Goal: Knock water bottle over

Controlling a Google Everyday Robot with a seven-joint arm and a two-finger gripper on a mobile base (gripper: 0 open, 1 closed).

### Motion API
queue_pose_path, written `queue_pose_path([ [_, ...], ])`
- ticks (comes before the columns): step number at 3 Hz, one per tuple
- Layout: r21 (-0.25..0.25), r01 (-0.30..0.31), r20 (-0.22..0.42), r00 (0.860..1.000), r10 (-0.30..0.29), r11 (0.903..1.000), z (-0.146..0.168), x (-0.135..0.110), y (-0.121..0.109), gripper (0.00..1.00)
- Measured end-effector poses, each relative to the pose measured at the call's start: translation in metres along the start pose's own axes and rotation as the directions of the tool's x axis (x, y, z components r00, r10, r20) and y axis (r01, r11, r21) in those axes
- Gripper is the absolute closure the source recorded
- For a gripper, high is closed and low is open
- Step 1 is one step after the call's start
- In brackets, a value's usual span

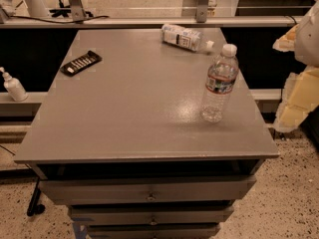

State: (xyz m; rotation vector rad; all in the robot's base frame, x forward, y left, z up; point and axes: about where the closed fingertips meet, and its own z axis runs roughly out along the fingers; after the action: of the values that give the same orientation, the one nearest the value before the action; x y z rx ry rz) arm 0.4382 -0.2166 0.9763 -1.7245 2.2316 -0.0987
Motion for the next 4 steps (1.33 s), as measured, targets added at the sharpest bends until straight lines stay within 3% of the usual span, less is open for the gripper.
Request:
queue_pose_path([
  [1, 0.006, 0.0, 0.005, 1.0, 0.0, 1.0, -0.001, -0.001, 0.0, 0.0],
  [2, -0.003, -0.038, 0.079, 0.996, 0.038, 0.9993, 0.011, 0.002, -0.002, 0.0],
  [3, -0.018, -0.12, 0.237, 0.964, 0.121, 0.9926, 0.035, 0.011, -0.007, 0.0],
  [4, -0.034, -0.2, 0.424, 0.884, 0.196, 0.9791, 0.06, 0.013, -0.018, 0.0],
])
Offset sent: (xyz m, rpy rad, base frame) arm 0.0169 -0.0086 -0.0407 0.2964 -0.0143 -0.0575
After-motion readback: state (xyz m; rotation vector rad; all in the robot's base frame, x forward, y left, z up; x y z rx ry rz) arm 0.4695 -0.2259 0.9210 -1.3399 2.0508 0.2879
